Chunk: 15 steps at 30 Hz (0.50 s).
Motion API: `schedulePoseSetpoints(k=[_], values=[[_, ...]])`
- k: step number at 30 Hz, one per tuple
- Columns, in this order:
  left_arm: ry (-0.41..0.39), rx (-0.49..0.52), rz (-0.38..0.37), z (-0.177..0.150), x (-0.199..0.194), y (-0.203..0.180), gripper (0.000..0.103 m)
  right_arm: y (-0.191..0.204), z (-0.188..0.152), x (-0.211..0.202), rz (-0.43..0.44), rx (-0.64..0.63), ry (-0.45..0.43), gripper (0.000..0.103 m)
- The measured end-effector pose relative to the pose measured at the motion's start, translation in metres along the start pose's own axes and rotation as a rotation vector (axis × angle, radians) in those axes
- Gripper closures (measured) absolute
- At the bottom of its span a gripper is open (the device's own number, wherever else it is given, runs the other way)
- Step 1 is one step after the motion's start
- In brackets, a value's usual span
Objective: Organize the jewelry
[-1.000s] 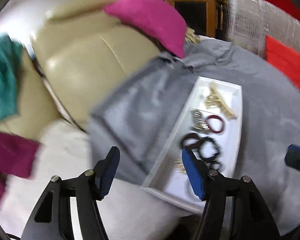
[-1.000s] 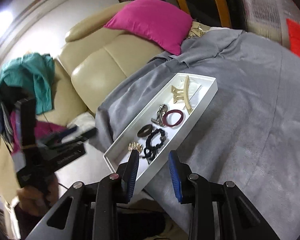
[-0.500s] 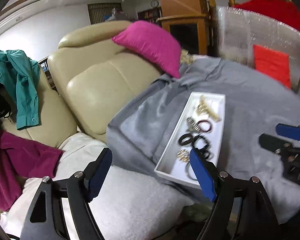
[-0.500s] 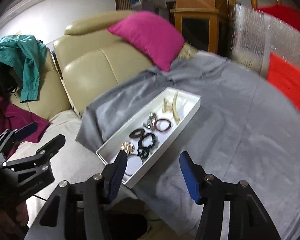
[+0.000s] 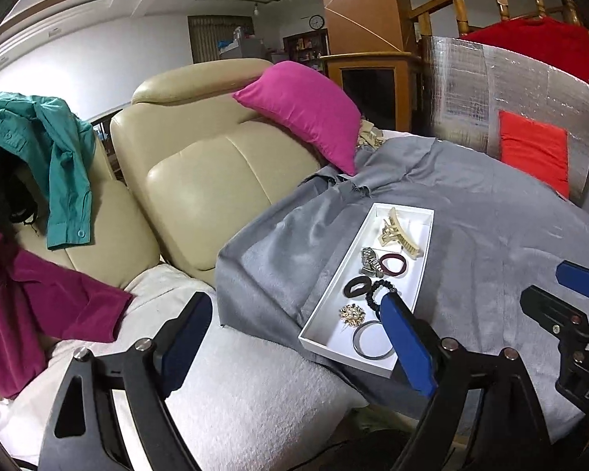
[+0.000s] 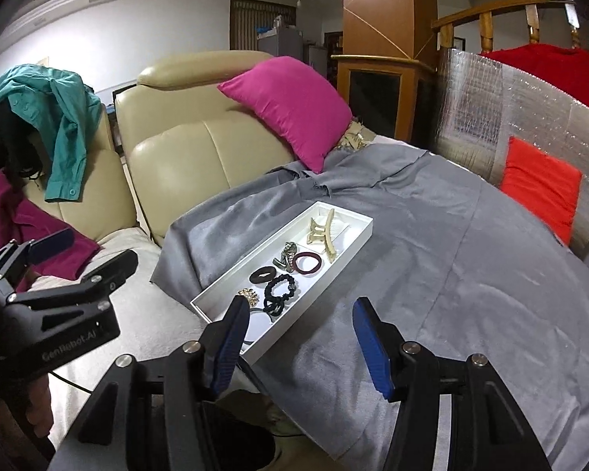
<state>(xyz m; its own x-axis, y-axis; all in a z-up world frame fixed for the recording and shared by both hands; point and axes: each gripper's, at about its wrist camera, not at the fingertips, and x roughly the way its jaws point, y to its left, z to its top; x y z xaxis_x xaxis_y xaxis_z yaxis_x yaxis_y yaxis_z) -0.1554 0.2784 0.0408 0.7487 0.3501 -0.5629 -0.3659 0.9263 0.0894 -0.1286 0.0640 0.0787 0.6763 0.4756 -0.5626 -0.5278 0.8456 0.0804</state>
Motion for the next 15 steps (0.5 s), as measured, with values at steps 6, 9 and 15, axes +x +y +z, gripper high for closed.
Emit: schedulePoseSetpoints(k=[6, 9, 15], values=[[-0.020, -0.022, -0.008, 0.004, -0.010, 0.004, 0.015, 0.000, -0.001, -0.013, -0.008, 0.007, -0.028, 0.044], [-0.024, -0.020, -0.001, 0.003, -0.014, 0.001, 0.015, 0.001, -0.002, -0.019, -0.012, 0.012, -0.041, 0.044], [-0.015, -0.012, 0.006, 0.001, -0.013, -0.002, 0.014, 0.003, -0.004, -0.023, -0.010, 0.020, -0.047, 0.043]])
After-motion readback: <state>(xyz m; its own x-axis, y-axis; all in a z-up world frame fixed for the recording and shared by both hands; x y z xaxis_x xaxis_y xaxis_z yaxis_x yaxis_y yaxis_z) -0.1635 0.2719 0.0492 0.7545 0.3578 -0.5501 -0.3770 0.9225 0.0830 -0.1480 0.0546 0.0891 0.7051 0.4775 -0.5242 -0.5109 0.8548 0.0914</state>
